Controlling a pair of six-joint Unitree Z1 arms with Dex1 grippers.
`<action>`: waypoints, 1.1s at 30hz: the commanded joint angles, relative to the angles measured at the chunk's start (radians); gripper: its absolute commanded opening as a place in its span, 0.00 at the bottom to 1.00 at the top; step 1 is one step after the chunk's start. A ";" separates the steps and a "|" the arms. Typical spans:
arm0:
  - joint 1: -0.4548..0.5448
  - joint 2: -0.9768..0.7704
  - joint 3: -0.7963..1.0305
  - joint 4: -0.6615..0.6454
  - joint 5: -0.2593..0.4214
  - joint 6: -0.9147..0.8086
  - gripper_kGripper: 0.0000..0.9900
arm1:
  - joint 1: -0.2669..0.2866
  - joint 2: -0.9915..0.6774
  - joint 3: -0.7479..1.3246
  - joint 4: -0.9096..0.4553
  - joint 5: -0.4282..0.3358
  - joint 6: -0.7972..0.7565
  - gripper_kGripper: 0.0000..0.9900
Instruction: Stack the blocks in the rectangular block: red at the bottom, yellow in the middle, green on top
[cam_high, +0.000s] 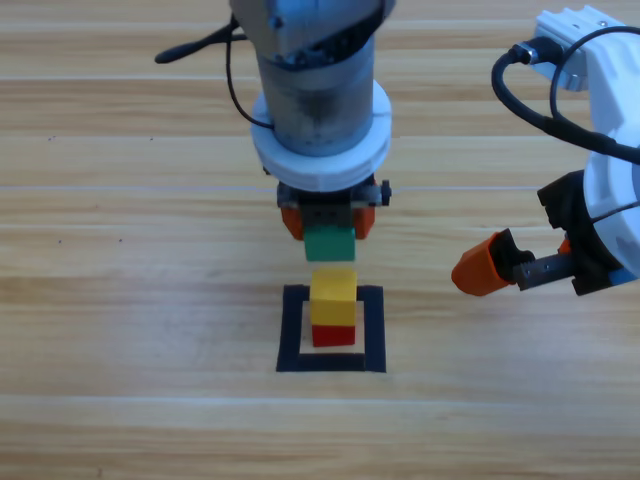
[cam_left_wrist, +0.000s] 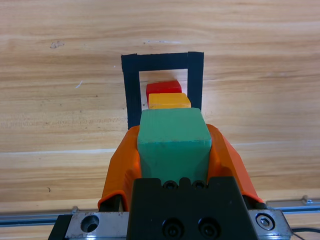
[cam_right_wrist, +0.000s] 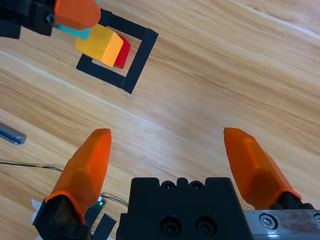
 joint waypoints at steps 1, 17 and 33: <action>-0.024 0.072 0.007 0.009 -0.012 0.034 0.04 | -0.027 0.041 0.005 -0.005 -0.006 0.004 1.00; -0.022 0.075 0.033 0.009 -0.041 0.065 0.04 | -0.027 0.044 0.005 -0.005 -0.006 0.003 1.00; -0.022 0.108 0.011 0.007 -0.040 0.067 0.04 | -0.027 0.047 0.005 -0.005 -0.006 0.003 1.00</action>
